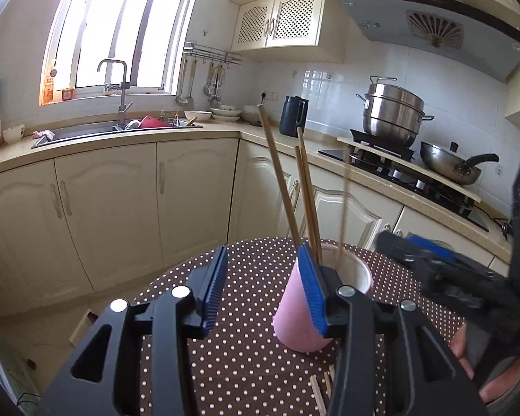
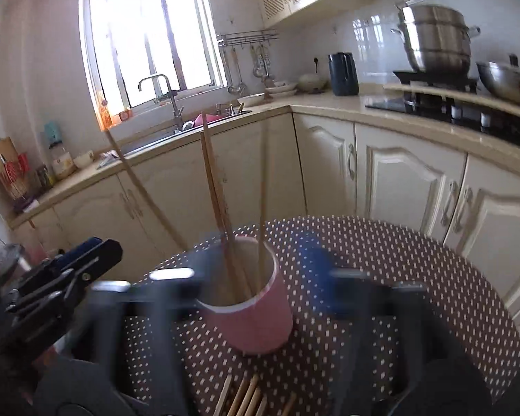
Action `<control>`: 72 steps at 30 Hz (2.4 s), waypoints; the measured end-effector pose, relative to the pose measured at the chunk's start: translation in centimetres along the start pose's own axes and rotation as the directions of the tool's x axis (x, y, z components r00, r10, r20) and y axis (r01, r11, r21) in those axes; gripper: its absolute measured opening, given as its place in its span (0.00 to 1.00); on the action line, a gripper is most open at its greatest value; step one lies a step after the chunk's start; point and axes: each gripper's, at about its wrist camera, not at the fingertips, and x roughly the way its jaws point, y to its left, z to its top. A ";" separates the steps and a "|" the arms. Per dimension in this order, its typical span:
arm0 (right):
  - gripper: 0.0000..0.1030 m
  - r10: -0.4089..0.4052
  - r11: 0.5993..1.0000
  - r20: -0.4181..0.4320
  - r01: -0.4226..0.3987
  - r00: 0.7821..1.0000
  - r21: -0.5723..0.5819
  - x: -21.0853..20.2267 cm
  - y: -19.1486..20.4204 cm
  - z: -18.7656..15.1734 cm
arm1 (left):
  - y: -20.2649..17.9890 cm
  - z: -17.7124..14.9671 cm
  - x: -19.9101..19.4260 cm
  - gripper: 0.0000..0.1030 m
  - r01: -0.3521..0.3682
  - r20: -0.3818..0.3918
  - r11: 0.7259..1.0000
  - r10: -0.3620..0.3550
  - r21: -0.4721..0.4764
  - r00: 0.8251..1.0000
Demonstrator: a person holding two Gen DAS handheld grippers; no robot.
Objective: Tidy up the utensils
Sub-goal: 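Move both open tools away from the cup toward the chopstick row, then close the left tool on a wooden chopstick while the right tool grasps another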
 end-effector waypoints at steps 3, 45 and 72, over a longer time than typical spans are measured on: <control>0.69 -0.009 1.000 0.013 0.009 1.000 0.000 -1.8 -0.3 -0.2 | -0.5 -0.5 -1.0 0.43 -0.011 0.001 1.000 0.011 0.016 1.000; 0.88 -0.213 0.958 -0.374 0.267 0.903 0.100 -5.2 -4.4 -15.0 | -3.7 -13.4 -2.1 0.57 0.018 -0.385 0.998 0.009 0.067 0.923; 0.92 -0.352 0.932 -0.414 0.356 0.839 -0.072 -3.9 -1.3 -16.0 | -2.9 -13.1 1.4 0.06 -0.123 -0.435 0.992 0.120 0.022 0.892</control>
